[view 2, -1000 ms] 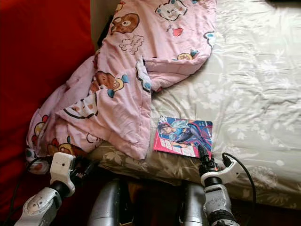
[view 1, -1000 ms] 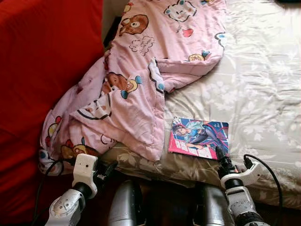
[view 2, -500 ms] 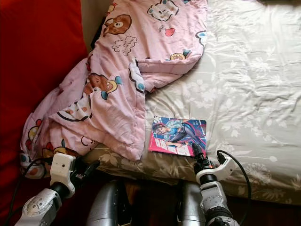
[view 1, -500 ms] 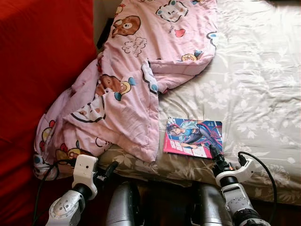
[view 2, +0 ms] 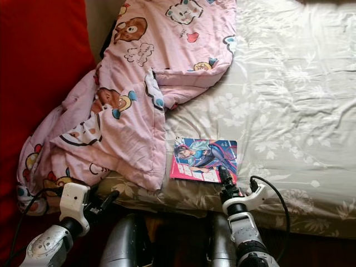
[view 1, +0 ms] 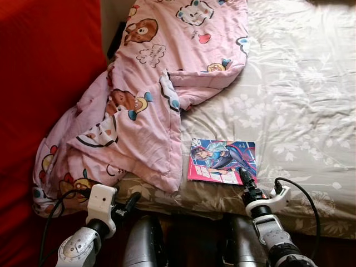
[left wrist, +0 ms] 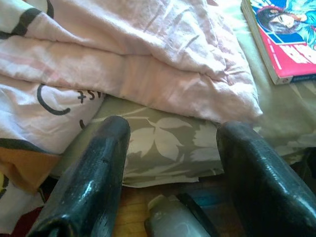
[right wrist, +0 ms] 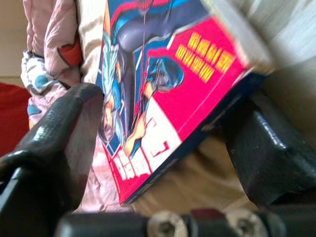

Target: Clean up the room

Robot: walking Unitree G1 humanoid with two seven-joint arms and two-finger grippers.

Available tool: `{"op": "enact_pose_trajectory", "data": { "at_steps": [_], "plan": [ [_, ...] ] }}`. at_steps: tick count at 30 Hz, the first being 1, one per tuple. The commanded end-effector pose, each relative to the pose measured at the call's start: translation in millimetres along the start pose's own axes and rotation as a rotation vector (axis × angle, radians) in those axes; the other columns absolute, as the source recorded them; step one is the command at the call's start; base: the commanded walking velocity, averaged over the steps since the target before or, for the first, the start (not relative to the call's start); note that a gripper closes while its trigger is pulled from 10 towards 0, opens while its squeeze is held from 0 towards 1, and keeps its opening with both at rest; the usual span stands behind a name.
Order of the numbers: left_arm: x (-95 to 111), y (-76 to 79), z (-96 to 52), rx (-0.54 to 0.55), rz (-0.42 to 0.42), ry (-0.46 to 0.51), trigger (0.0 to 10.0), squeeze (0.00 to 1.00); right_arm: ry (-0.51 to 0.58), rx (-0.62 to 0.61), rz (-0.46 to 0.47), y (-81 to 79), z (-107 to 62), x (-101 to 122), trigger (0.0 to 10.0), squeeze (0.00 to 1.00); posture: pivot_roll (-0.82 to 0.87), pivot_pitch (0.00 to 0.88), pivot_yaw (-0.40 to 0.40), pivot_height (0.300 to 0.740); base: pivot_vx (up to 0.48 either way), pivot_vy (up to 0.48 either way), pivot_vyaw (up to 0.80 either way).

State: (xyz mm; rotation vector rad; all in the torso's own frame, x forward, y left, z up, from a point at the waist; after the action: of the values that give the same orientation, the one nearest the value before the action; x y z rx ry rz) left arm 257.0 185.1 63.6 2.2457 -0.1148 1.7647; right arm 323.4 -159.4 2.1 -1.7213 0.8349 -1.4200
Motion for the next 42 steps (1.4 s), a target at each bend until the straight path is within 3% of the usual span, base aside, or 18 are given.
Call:
{"op": "enact_pose_trajectory", "data": {
  "at_steps": [1, 10, 11, 12, 13, 30, 35, 37, 42],
  "plan": [
    [-5, -7.9, -7.3, 0.029, 0.034, -0.039, 10.0, 0.0, -0.137, -0.001, 0.074, -5.2, -5.8, -42, 10.0, 0.0, 0.22, 0.293, 0.144, 0.6, 0.0, 0.0, 0.0],
    [-5, -7.2, -8.6, 0.032, 0.036, -0.04, 10.0, 0.0, -0.12, 0.004, 0.066, -5.0, -5.7, -39, 10.0, 0.0, 0.22, 0.296, 0.142, 0.6, 0.0, 0.0, 0.0],
    [-5, -7.1, -8.4, 0.031, 0.036, -0.04, 10.0, 0.0, -0.114, 0.009, 0.065, -5.2, -5.0, -37, 4.0, 0.0, 0.22, 0.295, 0.141, 0.6, 0.0, 0.0, 0.0],
    [-5, -7.1, -8.4, 0.031, 0.036, -0.04, 10.0, 0.0, -0.114, 0.009, 0.065, -5.2, -5.0, -37, 4.0, 0.0, 0.22, 0.295, 0.141, 0.6, 0.0, 0.0, 0.0],
    [-6, -6.7, -7.4, 0.031, 0.037, -0.041, 10.0, 0.0, -0.106, 0.013, 0.066, -6.0, -3.9, -34, 0.0, 0.0, 0.22, 0.29, 0.14, 0.6, 0.0, 0.0, 0.0],
    [-7, -7.0, 3.8, 0.03, 0.039, -0.037, 10.0, 0.0, -0.063, 0.046, 0.058, -12.8, 2.9, -24, 0.0, 0.0, 0.21, 0.25, 0.133, 0.6, 0.0, 0.0, 0.0],
    [-7, -8.7, 13.9, 0.035, 0.036, -0.029, 10.0, 0.0, -0.001, 0.129, 0.036, -28.3, 13.6, -8, 0.0, 0.0, 0.18, 0.211, 0.122, 0.6, 0.0, 0.0, 0.0],
    [-7, -8.5, 21.2, 0.039, 0.028, -0.017, 10.0, 0.0, 0.091, 0.18, 0.03, -35.4, 18.1, 11, 0.0, 0.0, 0.16, 0.18, 0.11, 0.6, 0.0, 0.0, 0.0],
    [-8, -9.3, 33.0, 0.054, 0.009, -0.008, 10.0, 0.0, 0.162, 0.195, -0.034, -36.4, 18.5, 31, 0.0, 0.0, 0.12, 0.139, 0.089, 0.6, 0.0, 0.0, 0.0]
  ]
}}
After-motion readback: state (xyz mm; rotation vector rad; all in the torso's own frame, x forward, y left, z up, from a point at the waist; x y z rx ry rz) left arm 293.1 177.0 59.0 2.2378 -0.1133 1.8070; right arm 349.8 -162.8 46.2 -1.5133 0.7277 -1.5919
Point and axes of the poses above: a point about 5 cm out from each wrist's last joint towards the gripper, its own z axis pointing out of the wrist towards the gripper, its own x axis along the axis of the wrist's last joint, y = z × x, the point moved 3 cm from there along z, pointing out of the wrist towards the gripper, and after that the axes turned 12 degrees about -z, right-handed, at the moved point
